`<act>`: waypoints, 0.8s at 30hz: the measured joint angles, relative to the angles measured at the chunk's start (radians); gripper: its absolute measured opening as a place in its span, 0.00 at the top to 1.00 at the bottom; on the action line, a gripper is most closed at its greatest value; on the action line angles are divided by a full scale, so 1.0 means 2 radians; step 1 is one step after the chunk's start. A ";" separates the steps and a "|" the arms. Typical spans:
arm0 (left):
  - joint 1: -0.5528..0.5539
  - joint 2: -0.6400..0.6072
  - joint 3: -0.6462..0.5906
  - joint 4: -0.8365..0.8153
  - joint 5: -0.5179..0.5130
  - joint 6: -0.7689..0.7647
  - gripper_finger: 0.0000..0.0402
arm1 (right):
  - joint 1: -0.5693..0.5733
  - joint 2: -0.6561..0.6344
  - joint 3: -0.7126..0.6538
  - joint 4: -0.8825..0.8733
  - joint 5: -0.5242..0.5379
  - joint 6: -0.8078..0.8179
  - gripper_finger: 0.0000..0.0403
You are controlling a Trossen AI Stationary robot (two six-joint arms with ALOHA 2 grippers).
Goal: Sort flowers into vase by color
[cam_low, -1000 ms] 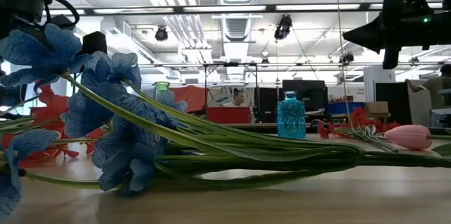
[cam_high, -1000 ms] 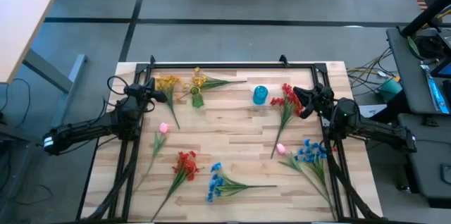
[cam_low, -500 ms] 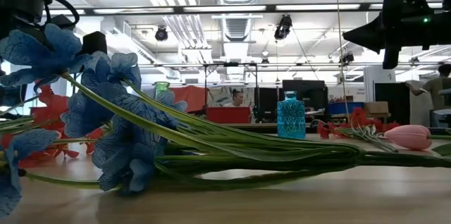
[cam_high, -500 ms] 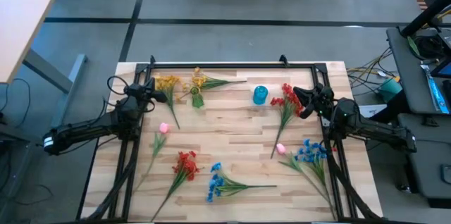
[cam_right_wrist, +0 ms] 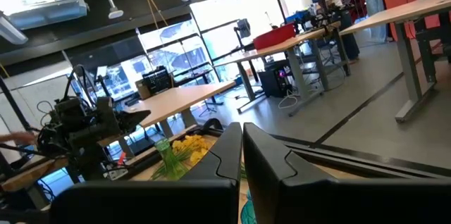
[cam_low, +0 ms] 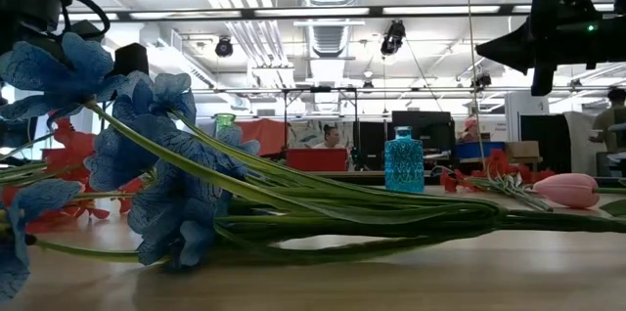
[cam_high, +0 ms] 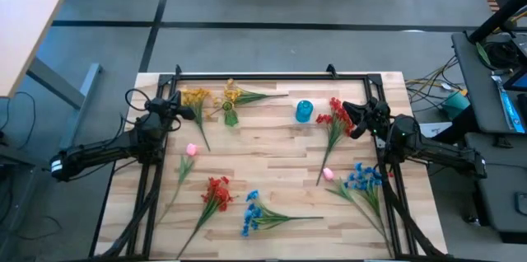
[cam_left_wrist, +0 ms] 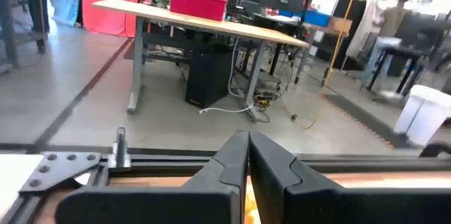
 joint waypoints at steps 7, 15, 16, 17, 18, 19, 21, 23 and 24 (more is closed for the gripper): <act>-0.009 0.013 0.000 0.033 0.271 -0.246 1.00 | 0.000 0.003 0.000 0.019 -0.042 0.037 0.98; -0.074 0.079 0.008 0.194 0.309 -0.145 1.00 | 0.000 0.004 0.000 -0.003 -0.043 0.110 0.98; -0.083 0.086 0.014 0.207 0.321 -0.120 1.00 | 0.000 0.005 0.000 -0.012 -0.043 0.104 0.98; -0.094 0.093 0.022 0.212 0.332 -0.094 1.00 | 0.000 0.006 0.000 -0.020 -0.043 0.100 0.98; -0.105 0.100 0.032 0.210 0.337 -0.070 1.00 | 0.000 0.006 0.000 -0.031 -0.042 0.096 0.98; -0.119 0.108 0.043 0.204 0.335 -0.049 1.00 | 0.000 0.006 0.000 -0.041 -0.041 0.092 0.98; -0.146 0.129 0.067 0.186 0.298 -0.029 1.00 | 0.000 0.006 0.000 -0.054 -0.039 0.095 0.98; -0.168 0.149 0.090 0.171 0.251 -0.025 1.00 | 0.000 0.006 0.000 -0.053 -0.042 0.128 0.98; -0.176 0.158 0.103 0.159 0.238 -0.024 1.00 | 0.000 0.006 0.000 -0.053 -0.043 0.149 0.98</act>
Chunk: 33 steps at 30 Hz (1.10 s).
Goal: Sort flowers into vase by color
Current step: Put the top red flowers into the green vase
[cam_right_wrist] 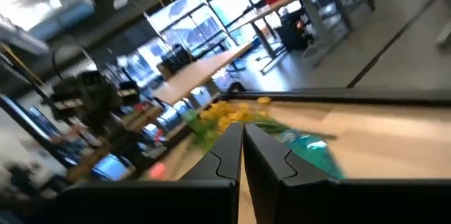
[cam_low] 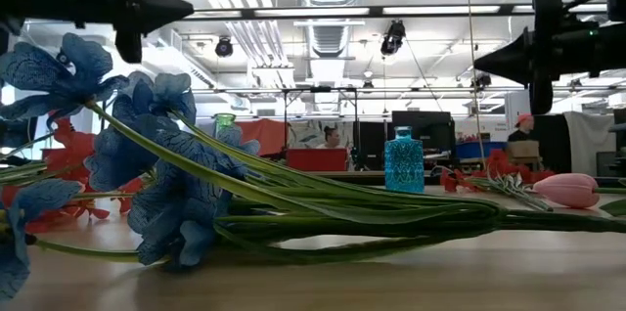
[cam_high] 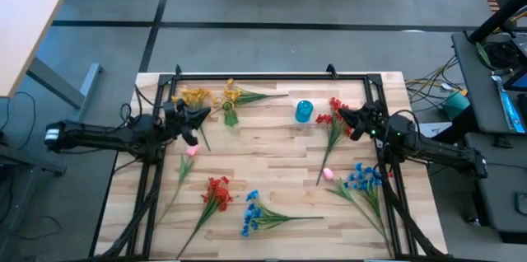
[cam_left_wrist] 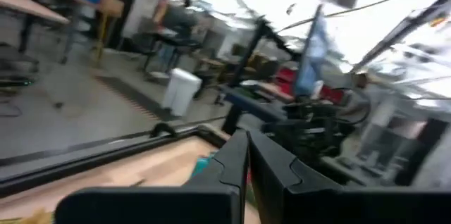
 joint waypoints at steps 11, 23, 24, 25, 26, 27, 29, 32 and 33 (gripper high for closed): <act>-0.028 0.046 0.080 -0.180 -0.007 -0.038 1.00 | 0.000 0.000 0.000 -0.006 -0.011 0.022 0.98; -0.037 0.086 0.069 -0.182 0.012 -0.123 1.00 | 0.009 0.039 0.009 0.037 -0.102 0.107 0.98; -0.038 0.093 0.065 -0.163 0.012 -0.118 1.00 | 0.013 0.048 0.016 0.026 -0.101 0.113 0.98; -0.038 0.100 0.063 -0.144 0.012 -0.111 1.00 | 0.017 0.059 0.023 0.015 -0.101 0.116 0.98; -0.038 0.107 0.061 -0.122 0.012 -0.101 1.00 | 0.022 0.070 0.033 0.005 -0.101 0.120 0.98; -0.038 0.114 0.060 -0.100 0.012 -0.092 1.00 | 0.027 0.083 0.043 -0.002 -0.102 0.123 0.98; -0.038 0.127 0.060 -0.068 0.012 -0.077 1.00 | 0.043 0.113 0.068 -0.012 -0.102 0.126 0.98; -0.038 0.143 0.064 -0.053 0.013 -0.060 1.00 | 0.066 0.160 0.121 -0.057 -0.101 0.118 0.98; -0.038 0.148 0.067 -0.052 0.013 -0.056 1.00 | 0.071 0.175 0.142 -0.090 -0.097 0.117 0.98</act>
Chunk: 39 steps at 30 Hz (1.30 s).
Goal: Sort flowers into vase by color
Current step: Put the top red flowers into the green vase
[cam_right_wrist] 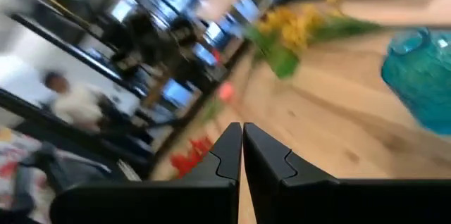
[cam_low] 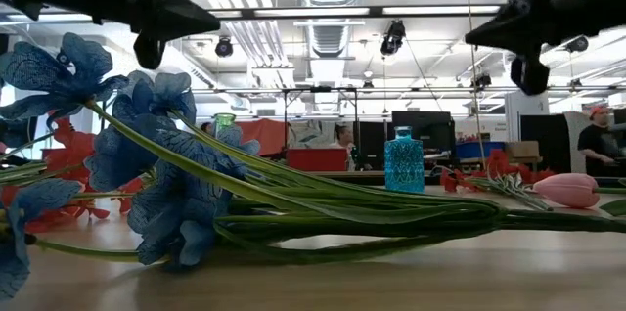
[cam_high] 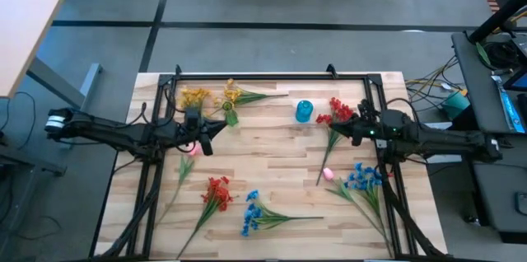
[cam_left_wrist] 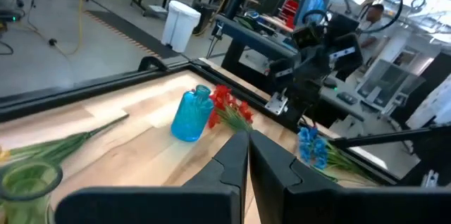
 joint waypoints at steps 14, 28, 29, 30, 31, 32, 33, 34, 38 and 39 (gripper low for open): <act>0.000 0.031 0.038 -0.013 0.000 0.010 1.00 | 0.054 0.181 0.158 -0.359 0.085 0.099 0.98; 0.000 0.032 0.070 -0.042 0.000 0.045 1.00 | 0.069 0.257 0.156 -0.359 0.008 0.180 0.67; 0.000 0.032 0.070 -0.043 0.000 0.045 1.00 | 0.069 0.259 0.156 -0.359 0.005 0.187 0.63; 0.000 0.031 0.069 -0.042 0.000 0.045 1.00 | 0.069 0.262 0.156 -0.360 0.002 0.195 0.59; 0.000 0.030 0.069 -0.043 0.000 0.045 1.00 | 0.069 0.264 0.156 -0.363 -0.003 0.200 0.55; 0.000 0.030 0.069 -0.044 0.000 0.045 1.00 | 0.069 0.268 0.156 -0.366 -0.005 0.205 0.51; 0.000 0.030 0.068 -0.046 0.000 0.045 1.00 | 0.069 0.272 0.156 -0.370 -0.004 0.210 0.47; 0.000 0.030 0.067 -0.050 0.000 0.045 1.00 | 0.069 0.277 0.156 -0.374 -0.004 0.213 0.43; 0.000 0.031 0.066 -0.057 0.000 0.045 1.00 | 0.069 0.305 0.156 -0.364 -0.004 0.234 0.33; 0.000 0.031 0.066 -0.058 0.000 0.045 1.00 | 0.068 0.315 0.156 -0.364 -0.002 0.236 0.32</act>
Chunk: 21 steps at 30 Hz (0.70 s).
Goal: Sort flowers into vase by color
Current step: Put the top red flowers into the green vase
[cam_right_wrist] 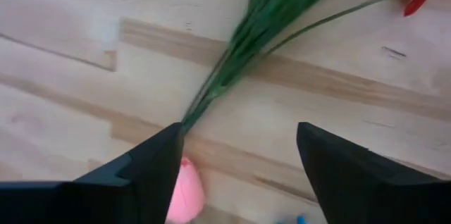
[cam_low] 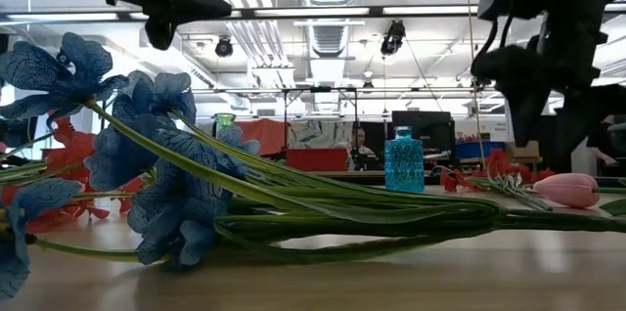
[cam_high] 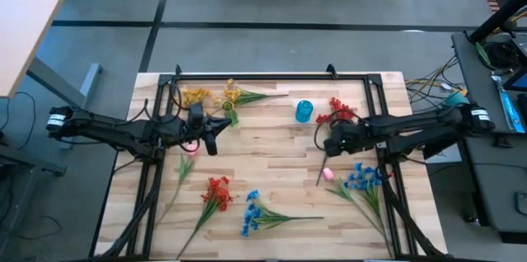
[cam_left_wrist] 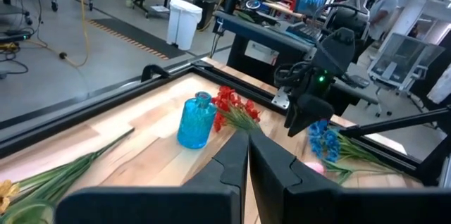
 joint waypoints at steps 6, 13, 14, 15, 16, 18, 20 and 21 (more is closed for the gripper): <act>0.000 0.001 0.000 -0.016 0.000 -0.001 1.00 | -0.024 0.054 0.004 0.039 0.027 -0.013 0.31; 0.000 0.002 -0.001 -0.044 0.000 -0.009 1.00 | -0.078 0.122 0.005 0.062 0.025 -0.038 0.34; 0.000 0.002 -0.001 -0.047 0.000 -0.012 1.00 | -0.083 0.132 0.005 0.063 0.023 -0.041 0.35; 0.000 0.002 -0.001 -0.047 0.000 -0.015 1.00 | -0.087 0.143 0.005 0.063 0.021 -0.043 0.36; 0.000 0.002 -0.002 -0.048 0.000 -0.017 1.00 | -0.088 0.150 0.006 0.063 0.021 -0.044 0.37; 0.000 0.003 -0.003 -0.049 0.000 -0.019 1.00 | -0.089 0.162 0.007 0.062 0.022 -0.044 0.41; 0.000 0.006 -0.004 -0.052 0.000 -0.022 1.00 | -0.089 0.172 0.007 0.061 0.023 -0.041 0.46; 0.000 0.007 -0.004 -0.052 0.000 -0.025 1.00 | -0.089 0.175 0.006 0.060 0.023 -0.040 0.50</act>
